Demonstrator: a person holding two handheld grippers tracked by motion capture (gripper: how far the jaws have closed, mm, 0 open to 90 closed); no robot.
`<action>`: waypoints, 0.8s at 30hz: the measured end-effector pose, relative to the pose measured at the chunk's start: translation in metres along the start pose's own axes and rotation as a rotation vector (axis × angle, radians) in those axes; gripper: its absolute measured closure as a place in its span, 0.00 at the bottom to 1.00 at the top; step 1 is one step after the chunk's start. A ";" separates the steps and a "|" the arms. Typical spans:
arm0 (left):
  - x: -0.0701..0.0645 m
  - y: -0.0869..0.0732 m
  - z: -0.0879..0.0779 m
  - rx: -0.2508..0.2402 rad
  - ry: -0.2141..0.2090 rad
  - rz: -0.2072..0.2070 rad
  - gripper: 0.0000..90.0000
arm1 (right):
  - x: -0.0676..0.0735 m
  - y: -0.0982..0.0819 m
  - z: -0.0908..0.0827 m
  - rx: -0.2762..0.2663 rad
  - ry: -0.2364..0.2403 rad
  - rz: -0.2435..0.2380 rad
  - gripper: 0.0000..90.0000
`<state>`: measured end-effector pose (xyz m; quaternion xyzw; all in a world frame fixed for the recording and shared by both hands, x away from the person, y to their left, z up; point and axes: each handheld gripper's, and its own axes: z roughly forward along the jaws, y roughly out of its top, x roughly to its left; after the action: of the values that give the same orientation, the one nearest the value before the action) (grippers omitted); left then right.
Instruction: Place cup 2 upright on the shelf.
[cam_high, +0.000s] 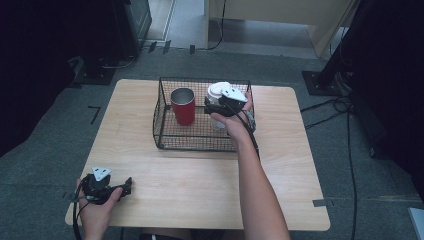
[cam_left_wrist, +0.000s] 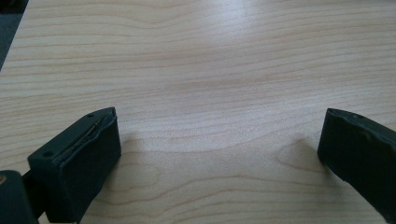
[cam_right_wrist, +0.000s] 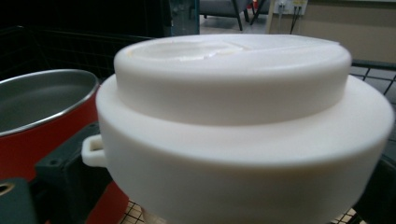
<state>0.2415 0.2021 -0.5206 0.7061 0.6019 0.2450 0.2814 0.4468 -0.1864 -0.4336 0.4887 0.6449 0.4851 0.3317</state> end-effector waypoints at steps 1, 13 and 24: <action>0.000 0.000 0.000 0.000 0.000 0.000 0.00 | 0.000 0.001 -0.001 -0.007 0.007 -0.003 0.01; 0.000 0.000 0.000 0.000 0.000 0.000 0.00 | -0.005 0.004 -0.008 -0.015 -0.006 -0.003 0.00; 0.000 0.000 0.000 0.000 0.000 0.000 0.00 | -0.003 0.010 -0.013 -0.040 -0.032 0.033 0.00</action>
<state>0.2415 0.2021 -0.5206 0.7060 0.6020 0.2449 0.2815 0.4389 -0.1922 -0.4197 0.5003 0.6216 0.4953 0.3435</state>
